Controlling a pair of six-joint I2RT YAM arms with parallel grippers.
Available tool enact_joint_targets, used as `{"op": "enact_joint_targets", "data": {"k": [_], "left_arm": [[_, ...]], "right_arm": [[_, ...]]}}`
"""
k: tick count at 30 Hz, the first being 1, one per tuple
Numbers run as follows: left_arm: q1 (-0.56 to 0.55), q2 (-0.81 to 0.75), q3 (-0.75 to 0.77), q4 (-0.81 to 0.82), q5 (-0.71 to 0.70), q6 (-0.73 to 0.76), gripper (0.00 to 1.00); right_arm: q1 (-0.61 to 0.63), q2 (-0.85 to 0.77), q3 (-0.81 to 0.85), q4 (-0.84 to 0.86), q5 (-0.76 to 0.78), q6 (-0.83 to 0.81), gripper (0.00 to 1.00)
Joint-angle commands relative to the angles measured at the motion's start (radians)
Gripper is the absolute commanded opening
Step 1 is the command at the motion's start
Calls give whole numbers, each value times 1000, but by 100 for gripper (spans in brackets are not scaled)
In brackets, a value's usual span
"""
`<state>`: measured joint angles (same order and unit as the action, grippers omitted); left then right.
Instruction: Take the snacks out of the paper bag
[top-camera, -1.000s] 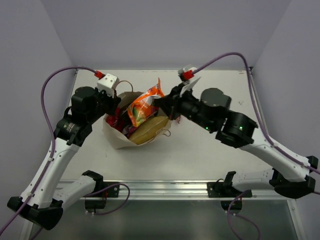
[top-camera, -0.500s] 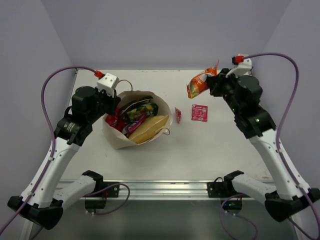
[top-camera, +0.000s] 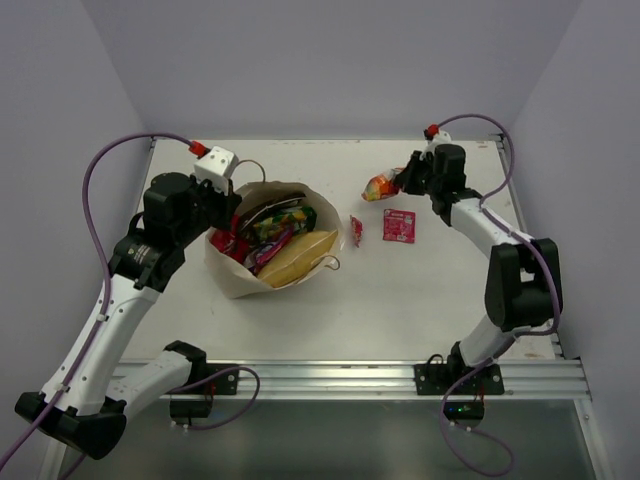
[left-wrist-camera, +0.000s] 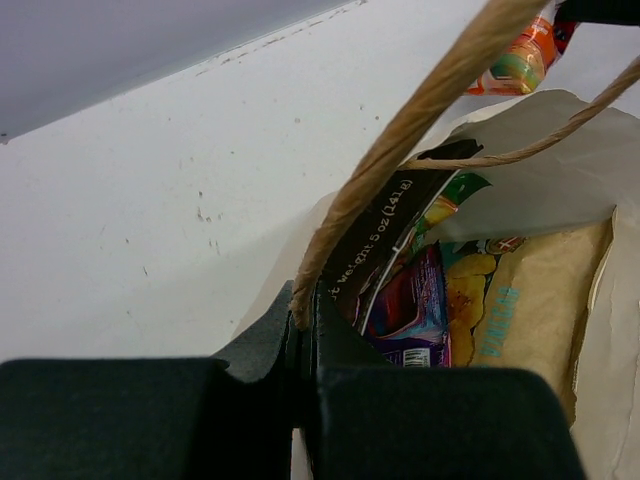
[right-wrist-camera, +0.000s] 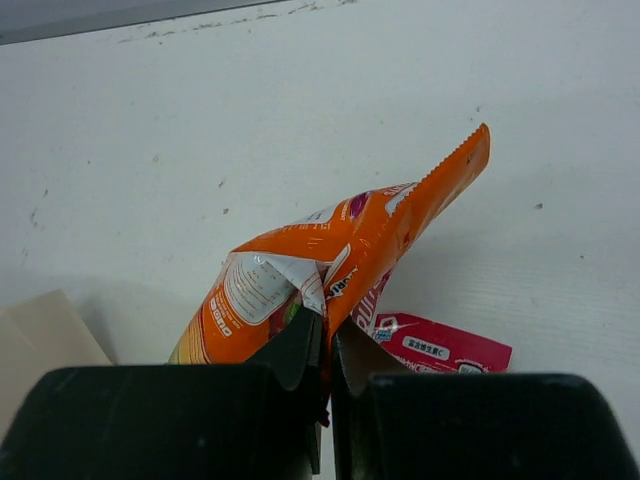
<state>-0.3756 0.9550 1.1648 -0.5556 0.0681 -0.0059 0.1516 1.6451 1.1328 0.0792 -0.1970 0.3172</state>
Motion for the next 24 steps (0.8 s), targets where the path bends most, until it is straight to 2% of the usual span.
{"op": "enact_joint_targets", "data": {"k": [1,4,5,9,14,17,18,24], "left_arm": [[-5,-12,27,31,18,32,0],[-5,-5,24,31,33,41,0],[-5,-7,22,31,36,41,0],[-5,-13,16,33,45,49,0],[-5,-21,27,28,50,57,0],[-5,-24,32,26,58,72,0],[-5,-24,32,26,64,81,0],[-5,-38,35,26,113,110,0]], "right_arm": [[-49,48,50,143,-84,-18,4],[-85,84,108,48,-33,-13,30],[-90,96,128,6,-3,-12,44],[-86,3,130,-122,134,-20,66],[-17,-241,104,-211,79,-100,72],[118,-402,94,-262,34,-226,74],[206,-463,93,-284,39,-254,75],[500,-564,81,-279,-53,-385,75]]}}
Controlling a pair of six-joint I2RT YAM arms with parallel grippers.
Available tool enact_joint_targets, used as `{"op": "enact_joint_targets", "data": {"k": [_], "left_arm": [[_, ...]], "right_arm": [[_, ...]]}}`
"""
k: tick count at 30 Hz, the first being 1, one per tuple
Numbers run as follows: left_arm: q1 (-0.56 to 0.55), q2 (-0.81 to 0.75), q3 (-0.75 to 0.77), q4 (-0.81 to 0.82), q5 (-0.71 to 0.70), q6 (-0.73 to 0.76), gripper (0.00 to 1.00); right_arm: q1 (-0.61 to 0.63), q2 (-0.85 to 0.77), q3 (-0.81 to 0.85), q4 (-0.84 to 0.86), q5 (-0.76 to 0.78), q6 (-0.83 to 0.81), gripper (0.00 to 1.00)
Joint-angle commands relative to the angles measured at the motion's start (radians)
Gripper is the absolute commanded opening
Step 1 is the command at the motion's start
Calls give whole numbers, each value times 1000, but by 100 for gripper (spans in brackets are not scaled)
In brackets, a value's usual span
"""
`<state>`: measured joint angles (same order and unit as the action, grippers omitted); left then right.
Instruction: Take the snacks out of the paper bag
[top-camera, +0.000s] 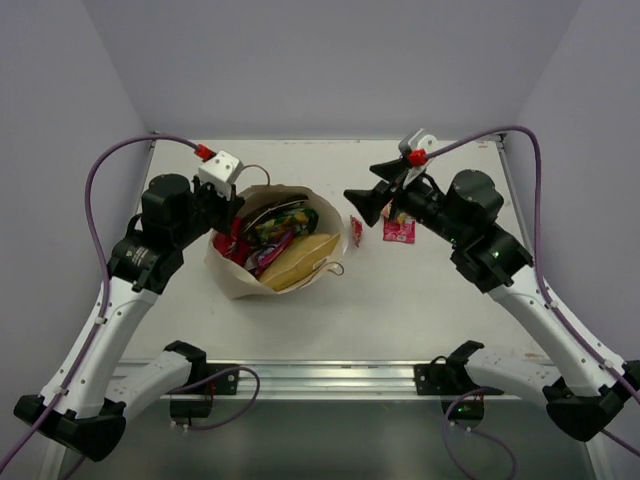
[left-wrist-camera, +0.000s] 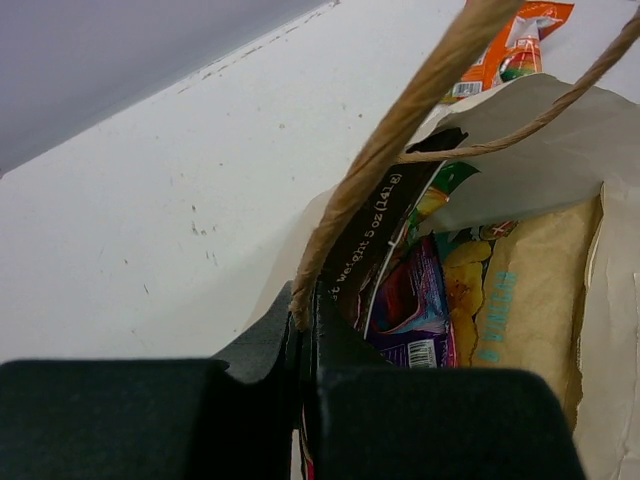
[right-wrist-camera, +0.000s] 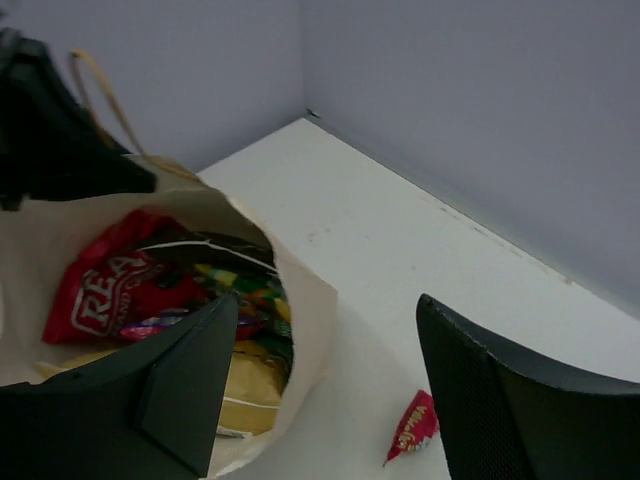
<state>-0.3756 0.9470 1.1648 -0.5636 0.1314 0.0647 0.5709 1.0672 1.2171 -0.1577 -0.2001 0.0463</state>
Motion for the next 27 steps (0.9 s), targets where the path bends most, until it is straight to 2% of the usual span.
{"op": "enact_joint_targets", "data": {"k": [1,5,12,19,27], "left_arm": [[-5,-33,36,34,56,43,0],[-5,-40,47,34,109,49,0],[-5,-42,55,31,155,44,0],[-6,-48,33,31,197,44,0],[-6,-53,21,22,203,55,0]], "right_arm": [[111,17,-4,-34,-55,-131,75],[282,85,10,-2,-42,-203,75],[403,273,9,79,8,-253,72],[403,407,-24,216,132,-272,70],[403,496,15,63,102,-414,71]]}}
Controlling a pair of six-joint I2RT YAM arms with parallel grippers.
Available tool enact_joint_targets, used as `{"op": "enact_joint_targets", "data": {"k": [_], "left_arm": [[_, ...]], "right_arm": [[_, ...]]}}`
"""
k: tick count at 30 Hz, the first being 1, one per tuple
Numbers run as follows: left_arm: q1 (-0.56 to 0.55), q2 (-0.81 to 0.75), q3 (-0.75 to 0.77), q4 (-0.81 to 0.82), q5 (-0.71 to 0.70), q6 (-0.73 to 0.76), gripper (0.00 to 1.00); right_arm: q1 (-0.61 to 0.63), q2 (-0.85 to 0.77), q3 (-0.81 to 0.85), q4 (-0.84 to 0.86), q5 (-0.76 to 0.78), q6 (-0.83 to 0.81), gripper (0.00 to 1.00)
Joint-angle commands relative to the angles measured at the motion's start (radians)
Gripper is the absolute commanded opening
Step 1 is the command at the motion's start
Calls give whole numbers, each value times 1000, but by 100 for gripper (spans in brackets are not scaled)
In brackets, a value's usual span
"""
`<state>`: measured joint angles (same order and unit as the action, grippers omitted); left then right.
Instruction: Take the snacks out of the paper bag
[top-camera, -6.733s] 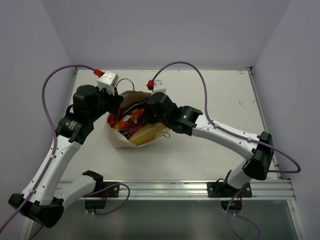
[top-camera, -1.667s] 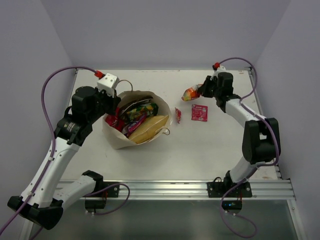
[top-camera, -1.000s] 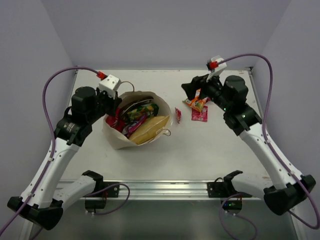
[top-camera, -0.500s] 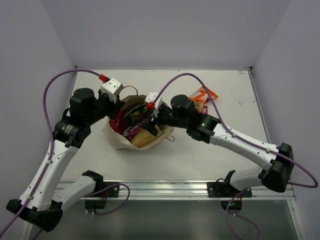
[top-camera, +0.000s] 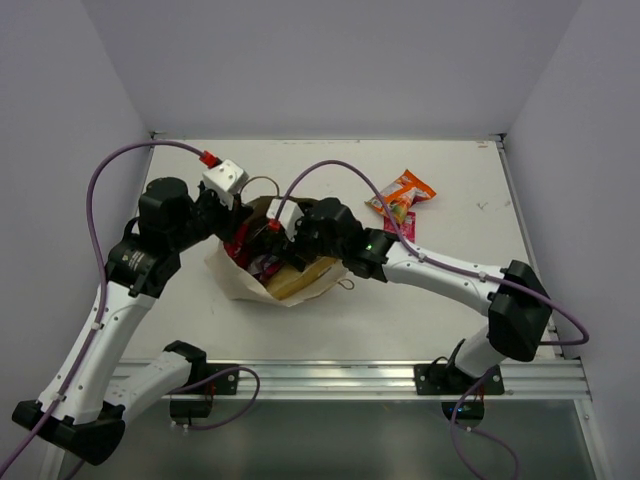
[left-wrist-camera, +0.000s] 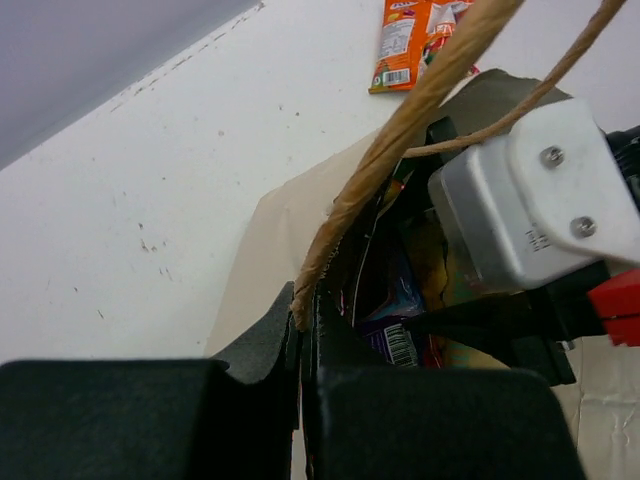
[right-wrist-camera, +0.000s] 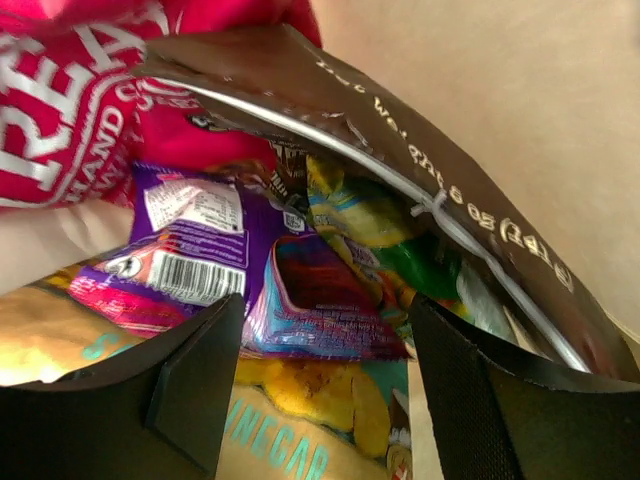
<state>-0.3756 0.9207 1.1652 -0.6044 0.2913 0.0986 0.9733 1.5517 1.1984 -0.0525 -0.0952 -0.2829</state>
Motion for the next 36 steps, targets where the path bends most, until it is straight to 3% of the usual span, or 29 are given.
{"op": "enact_joint_targets", "data": {"k": [1,10,16,36], "left_arm": [[-6,-25,21,63,42,23,0],[-6,-23,14,49,37,38,0],[-6,-22,8,48,69,49,0],[-6,-6,16,48,105,41,0]], "right_arm": [[1,16,33,-61,-12,-97,70],[1,-96,-22,-152,-133,-228,71],[1,-171,-28,-170,-129,-259,71],[1,7,6,-61,-93,-291,64]]}}
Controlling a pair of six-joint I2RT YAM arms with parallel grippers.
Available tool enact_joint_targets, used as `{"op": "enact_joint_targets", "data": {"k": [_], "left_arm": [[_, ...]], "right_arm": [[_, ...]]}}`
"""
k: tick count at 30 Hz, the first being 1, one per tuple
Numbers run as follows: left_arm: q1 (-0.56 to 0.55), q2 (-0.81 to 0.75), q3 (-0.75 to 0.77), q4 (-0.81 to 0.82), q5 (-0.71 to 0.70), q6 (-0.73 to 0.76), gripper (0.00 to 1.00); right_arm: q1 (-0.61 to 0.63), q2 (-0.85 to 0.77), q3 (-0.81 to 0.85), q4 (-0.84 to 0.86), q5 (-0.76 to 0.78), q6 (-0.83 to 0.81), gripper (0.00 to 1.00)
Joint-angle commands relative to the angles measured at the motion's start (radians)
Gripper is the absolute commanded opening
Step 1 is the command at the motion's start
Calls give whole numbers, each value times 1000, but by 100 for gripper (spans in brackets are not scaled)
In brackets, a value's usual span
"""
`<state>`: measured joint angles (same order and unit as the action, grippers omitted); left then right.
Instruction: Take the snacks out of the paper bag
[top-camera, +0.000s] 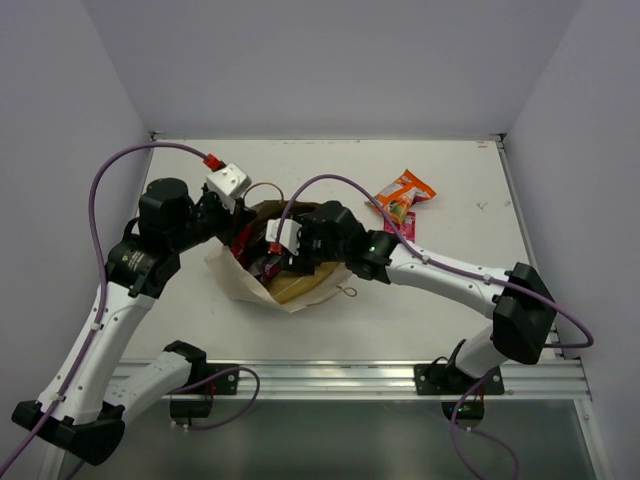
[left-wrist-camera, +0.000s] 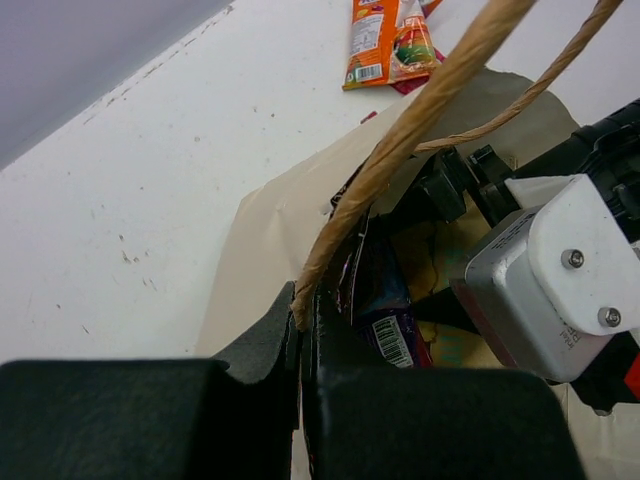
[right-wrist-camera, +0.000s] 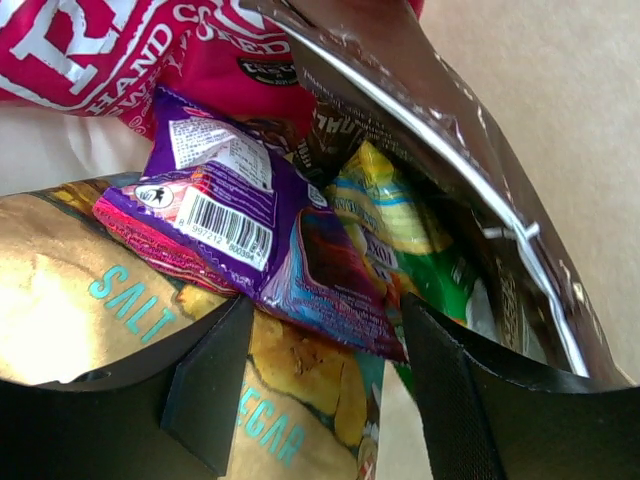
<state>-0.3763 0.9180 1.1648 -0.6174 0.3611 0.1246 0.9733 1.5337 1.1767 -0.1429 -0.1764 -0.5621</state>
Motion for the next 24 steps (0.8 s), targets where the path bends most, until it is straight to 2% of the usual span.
{"op": "enact_joint_targets", "data": {"k": [1,4,6,9,10,13,14,24], "left_arm": [[-6,-2,16,61,36,15,0],[-6,-1,16,61,33,15,0],[-6,-1,18,61,30,17,0],[-7,-1,16,61,19,17,0],[-6,1,15,61,12,15,0],[-6,5,12,62,-4,12,0],[-6,7,10,62,-8,10,0],[-6,-1,4,76,-80,-5,0]], "right_arm": [[1,32,26,37,-24,-9,64],[2,68,40,26,-47,-2,63],[2,94,57,11,-55,1,58],[2,95,75,-12,-75,4,37],[2,91,80,-29,-86,5,26],[4,53,100,-66,-126,10,9],[5,40,106,-75,-136,10,0],[15,-234,109,-96,-181,42,0]]}}
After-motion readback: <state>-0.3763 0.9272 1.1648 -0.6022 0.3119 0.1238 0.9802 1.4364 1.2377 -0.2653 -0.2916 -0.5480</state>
